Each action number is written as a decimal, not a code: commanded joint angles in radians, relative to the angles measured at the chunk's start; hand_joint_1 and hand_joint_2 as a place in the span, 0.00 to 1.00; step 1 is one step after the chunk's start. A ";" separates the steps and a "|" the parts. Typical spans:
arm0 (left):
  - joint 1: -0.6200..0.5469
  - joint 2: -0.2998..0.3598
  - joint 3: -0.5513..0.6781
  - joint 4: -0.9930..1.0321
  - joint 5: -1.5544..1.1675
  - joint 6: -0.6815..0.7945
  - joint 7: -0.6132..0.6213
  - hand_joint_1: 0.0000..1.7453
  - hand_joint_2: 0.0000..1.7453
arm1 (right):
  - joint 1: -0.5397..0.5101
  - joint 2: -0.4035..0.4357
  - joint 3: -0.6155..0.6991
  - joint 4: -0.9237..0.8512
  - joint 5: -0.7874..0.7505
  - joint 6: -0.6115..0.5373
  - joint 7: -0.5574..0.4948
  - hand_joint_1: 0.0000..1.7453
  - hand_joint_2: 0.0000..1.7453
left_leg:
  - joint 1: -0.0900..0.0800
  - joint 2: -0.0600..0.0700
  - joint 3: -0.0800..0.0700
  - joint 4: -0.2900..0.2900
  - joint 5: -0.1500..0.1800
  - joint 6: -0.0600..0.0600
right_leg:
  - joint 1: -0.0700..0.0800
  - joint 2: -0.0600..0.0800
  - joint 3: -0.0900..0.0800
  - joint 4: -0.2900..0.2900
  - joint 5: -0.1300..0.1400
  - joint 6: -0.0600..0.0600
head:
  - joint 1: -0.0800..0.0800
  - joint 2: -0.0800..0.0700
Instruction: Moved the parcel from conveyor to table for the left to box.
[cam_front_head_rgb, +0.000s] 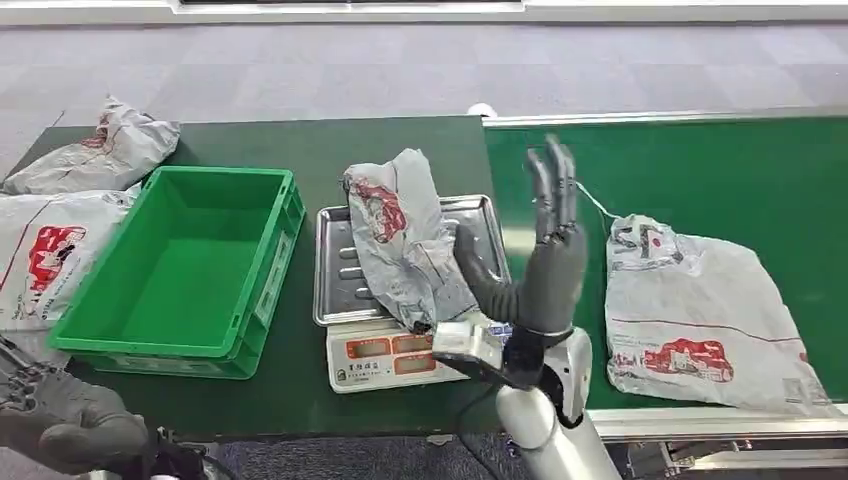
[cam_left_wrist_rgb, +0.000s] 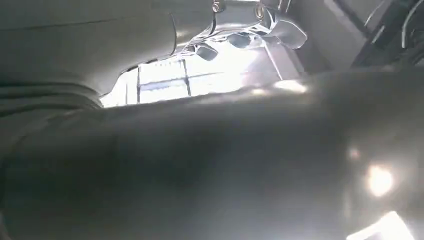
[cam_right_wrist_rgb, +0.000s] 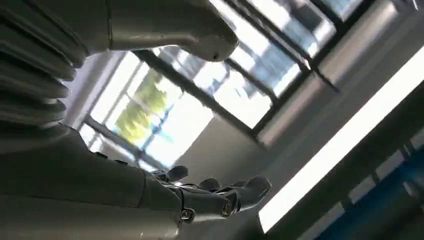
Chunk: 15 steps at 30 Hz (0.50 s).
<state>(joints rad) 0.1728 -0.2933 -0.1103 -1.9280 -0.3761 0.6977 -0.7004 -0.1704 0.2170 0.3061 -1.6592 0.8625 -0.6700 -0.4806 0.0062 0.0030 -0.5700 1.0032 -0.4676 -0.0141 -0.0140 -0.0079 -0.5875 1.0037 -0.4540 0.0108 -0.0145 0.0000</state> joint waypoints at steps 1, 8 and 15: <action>-0.232 0.173 -0.044 0.331 -0.234 -0.064 0.282 0.00 0.00 | 0.257 0.084 -0.410 -0.359 -0.081 -0.028 -0.218 0.00 1.00 | -0.001 -0.008 0.002 -0.002 0.002 0.000 | 0.000 -0.008 0.003 -0.002 -0.001 0.000 | 0.000 0.000; -0.542 0.295 -0.158 0.655 -0.298 -0.327 0.417 0.00 0.00 | 0.321 0.072 -0.471 -0.348 -0.135 -0.028 -0.218 0.00 0.00 | 0.000 -0.007 0.001 -0.001 0.001 0.000 | 0.000 -0.007 0.003 -0.002 -0.001 0.000 | 0.000 0.000; -0.754 0.314 -0.294 0.902 -0.334 -0.536 0.466 0.00 1.00 | 0.328 0.084 -0.470 -0.297 -0.115 -0.028 -0.218 0.00 1.00 | 0.001 -0.006 0.000 -0.001 0.004 0.000 | 0.001 -0.006 0.002 -0.002 0.003 -0.002 | 0.000 0.000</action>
<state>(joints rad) -0.2816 -0.0724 -0.2129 -1.4395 -0.6817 0.3069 -0.2704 0.1281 0.2907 -0.0840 -1.9818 0.7462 -0.7012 -0.6977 0.0062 0.0047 -0.5691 1.0034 -0.4658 -0.0144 -0.0141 -0.0069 -0.5876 1.0038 -0.4517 0.0098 -0.0145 0.0000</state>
